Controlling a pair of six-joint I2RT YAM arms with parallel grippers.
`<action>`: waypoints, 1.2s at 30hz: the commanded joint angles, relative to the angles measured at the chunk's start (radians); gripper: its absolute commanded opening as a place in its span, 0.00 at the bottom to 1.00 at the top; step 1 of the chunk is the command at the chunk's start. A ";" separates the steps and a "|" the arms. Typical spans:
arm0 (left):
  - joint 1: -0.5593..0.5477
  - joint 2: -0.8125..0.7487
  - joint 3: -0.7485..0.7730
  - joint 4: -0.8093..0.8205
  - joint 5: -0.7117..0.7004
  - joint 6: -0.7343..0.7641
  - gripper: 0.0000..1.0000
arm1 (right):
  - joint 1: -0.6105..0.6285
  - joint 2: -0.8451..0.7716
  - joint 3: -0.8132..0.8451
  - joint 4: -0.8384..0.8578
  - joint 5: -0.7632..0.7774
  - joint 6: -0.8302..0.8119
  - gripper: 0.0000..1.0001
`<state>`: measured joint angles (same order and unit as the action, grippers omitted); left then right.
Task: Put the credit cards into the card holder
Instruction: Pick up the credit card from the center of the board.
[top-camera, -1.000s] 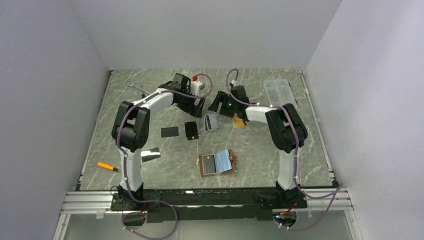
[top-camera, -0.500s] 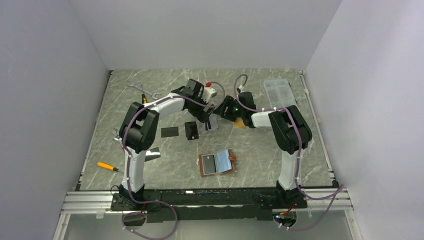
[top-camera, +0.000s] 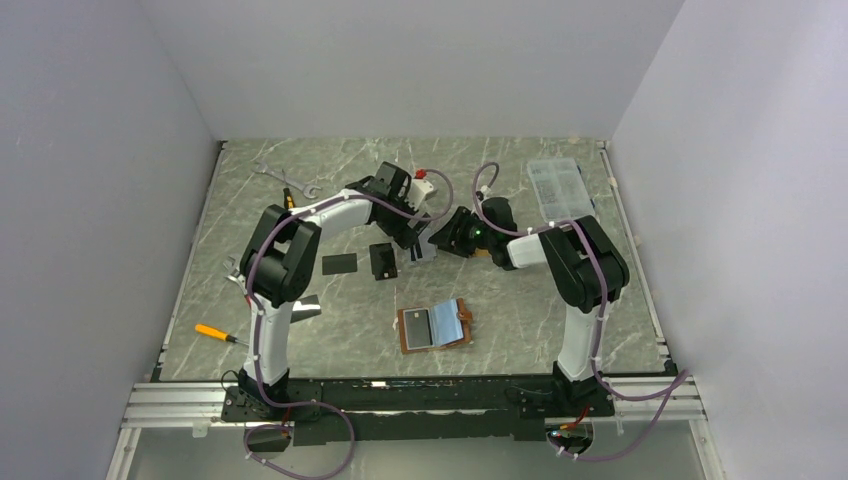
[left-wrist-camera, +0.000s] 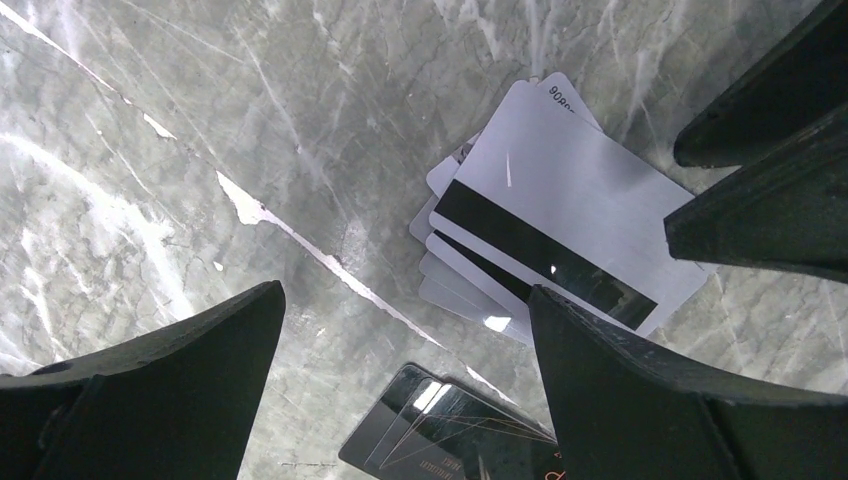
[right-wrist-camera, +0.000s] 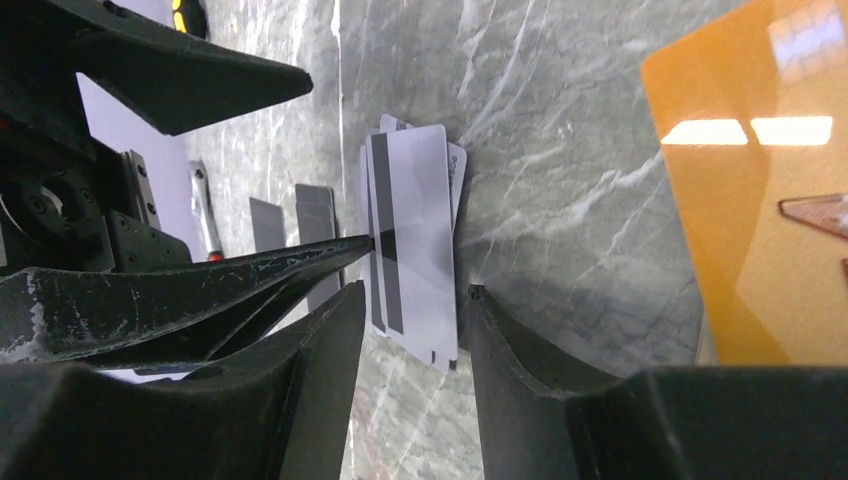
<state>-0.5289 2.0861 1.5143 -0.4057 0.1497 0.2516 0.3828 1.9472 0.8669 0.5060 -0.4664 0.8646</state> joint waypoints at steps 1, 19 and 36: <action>-0.017 -0.012 -0.009 0.026 -0.016 0.027 0.99 | 0.001 0.005 -0.039 0.006 -0.034 0.026 0.45; -0.039 0.011 0.000 0.021 -0.031 0.054 1.00 | -0.021 0.042 -0.123 0.219 -0.102 0.162 0.37; -0.051 0.022 0.003 0.011 -0.039 0.068 0.97 | -0.026 -0.005 -0.112 0.275 -0.125 0.189 0.23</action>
<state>-0.5655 2.0865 1.5112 -0.3859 0.1184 0.3023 0.3565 1.9827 0.7506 0.7143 -0.5781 1.0477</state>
